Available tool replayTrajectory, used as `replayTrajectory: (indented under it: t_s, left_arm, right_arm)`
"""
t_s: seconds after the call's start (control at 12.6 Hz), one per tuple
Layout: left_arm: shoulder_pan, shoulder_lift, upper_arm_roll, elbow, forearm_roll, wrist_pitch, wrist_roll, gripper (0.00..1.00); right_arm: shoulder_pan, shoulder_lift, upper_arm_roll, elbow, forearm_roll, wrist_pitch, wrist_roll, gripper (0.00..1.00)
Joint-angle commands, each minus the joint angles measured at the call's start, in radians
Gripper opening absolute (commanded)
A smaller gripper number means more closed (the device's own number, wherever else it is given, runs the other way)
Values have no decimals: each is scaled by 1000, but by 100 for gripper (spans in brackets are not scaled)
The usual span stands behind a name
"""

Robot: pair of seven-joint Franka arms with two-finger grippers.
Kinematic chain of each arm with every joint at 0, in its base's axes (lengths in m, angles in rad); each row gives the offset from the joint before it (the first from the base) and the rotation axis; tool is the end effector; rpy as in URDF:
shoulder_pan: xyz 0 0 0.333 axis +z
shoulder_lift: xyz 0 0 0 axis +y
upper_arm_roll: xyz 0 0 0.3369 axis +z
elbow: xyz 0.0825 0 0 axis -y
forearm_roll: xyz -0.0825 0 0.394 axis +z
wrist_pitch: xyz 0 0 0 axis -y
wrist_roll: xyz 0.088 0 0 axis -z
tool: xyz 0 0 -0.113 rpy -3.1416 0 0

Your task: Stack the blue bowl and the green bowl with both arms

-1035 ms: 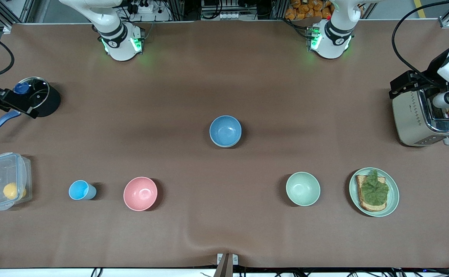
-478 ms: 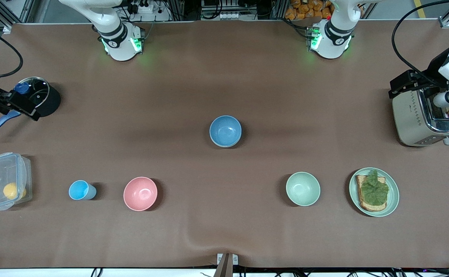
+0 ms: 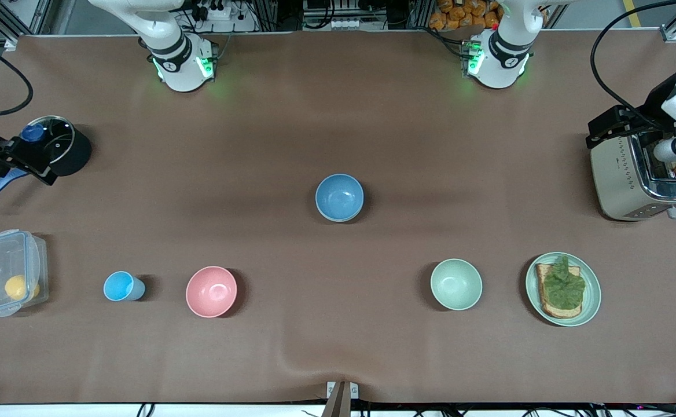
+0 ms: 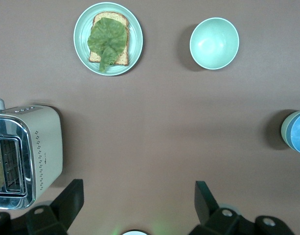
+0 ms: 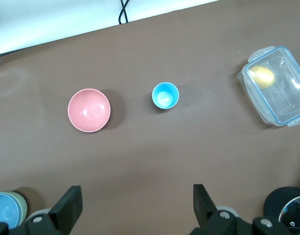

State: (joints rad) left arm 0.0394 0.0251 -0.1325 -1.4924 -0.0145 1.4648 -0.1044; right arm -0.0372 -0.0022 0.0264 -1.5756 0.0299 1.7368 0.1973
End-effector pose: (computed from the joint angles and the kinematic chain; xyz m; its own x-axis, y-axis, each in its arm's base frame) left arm 0.5593 -0.0529 0.6538 0.9985 0.0098 -0.0540 0.0104 -0.9999 0.0122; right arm 0.5812 -0.0034 0.6544 0.9653 -0.2112 0.1536 -0.2041 -0.9770 -0.0611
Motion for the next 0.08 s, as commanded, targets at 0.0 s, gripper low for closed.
replayTrajectory:
  t_s: [0.0]
  left_arm:
    - [-12,-19,11,-5,-8,-1,2,100]
  right_arm:
    - [-9,-7,4,3,-16,1,-15,100]
